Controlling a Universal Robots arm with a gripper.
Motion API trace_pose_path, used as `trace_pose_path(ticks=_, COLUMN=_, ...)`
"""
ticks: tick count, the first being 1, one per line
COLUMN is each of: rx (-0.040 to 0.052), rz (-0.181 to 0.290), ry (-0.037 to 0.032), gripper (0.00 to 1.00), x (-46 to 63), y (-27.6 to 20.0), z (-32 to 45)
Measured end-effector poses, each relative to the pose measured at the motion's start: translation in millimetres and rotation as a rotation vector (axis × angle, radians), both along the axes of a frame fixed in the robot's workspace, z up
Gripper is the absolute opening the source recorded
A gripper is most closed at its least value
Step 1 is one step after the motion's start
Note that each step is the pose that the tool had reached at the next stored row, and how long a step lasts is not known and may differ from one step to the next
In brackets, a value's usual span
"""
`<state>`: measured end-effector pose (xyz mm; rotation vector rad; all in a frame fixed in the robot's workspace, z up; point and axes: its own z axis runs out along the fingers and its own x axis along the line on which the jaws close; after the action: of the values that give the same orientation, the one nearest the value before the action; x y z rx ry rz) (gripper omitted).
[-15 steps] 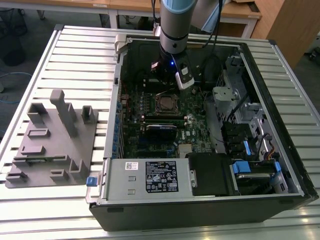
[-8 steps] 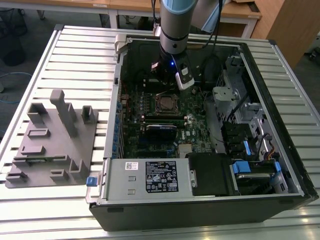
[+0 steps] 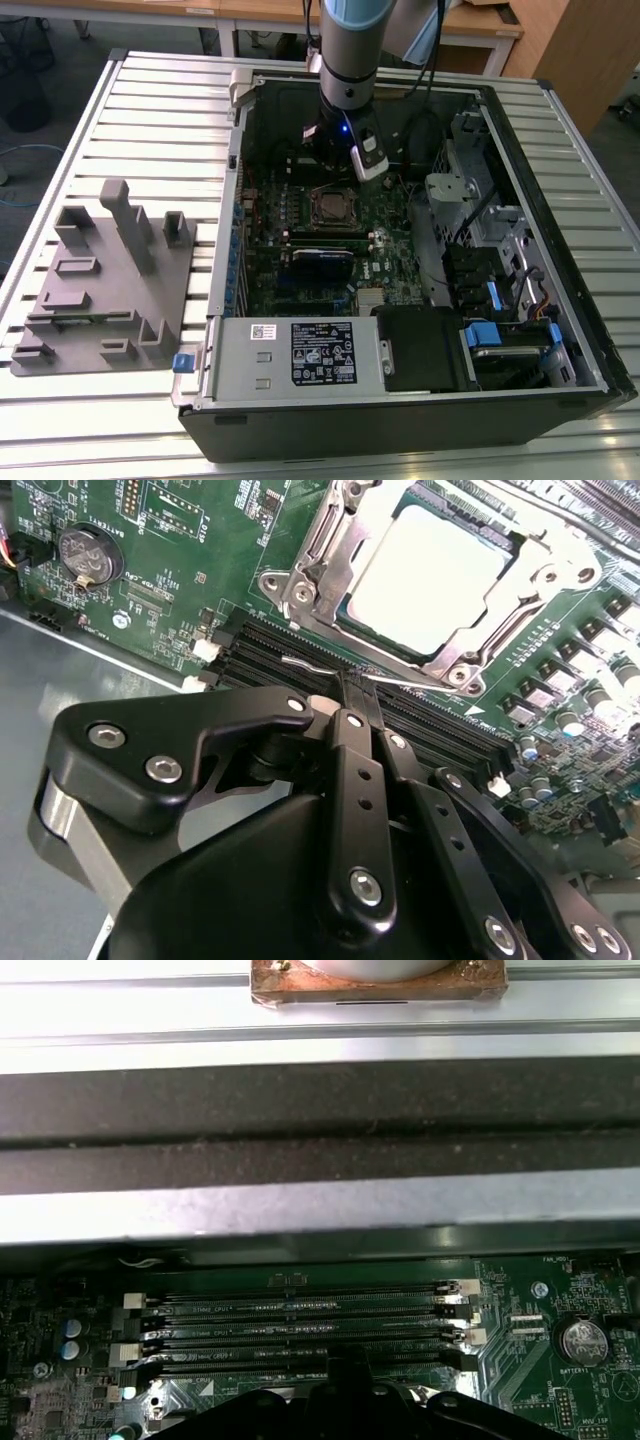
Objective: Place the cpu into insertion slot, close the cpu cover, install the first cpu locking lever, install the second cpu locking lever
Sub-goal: 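Install the first cpu locking lever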
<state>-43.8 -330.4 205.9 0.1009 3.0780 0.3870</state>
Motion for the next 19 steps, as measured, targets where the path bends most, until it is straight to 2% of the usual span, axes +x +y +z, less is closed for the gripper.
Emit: trace_pose_path(ticks=19, rx=-0.0002, rz=0.0, ry=0.0001, gripper=0.1, x=1.8, y=0.1, z=-2.5)
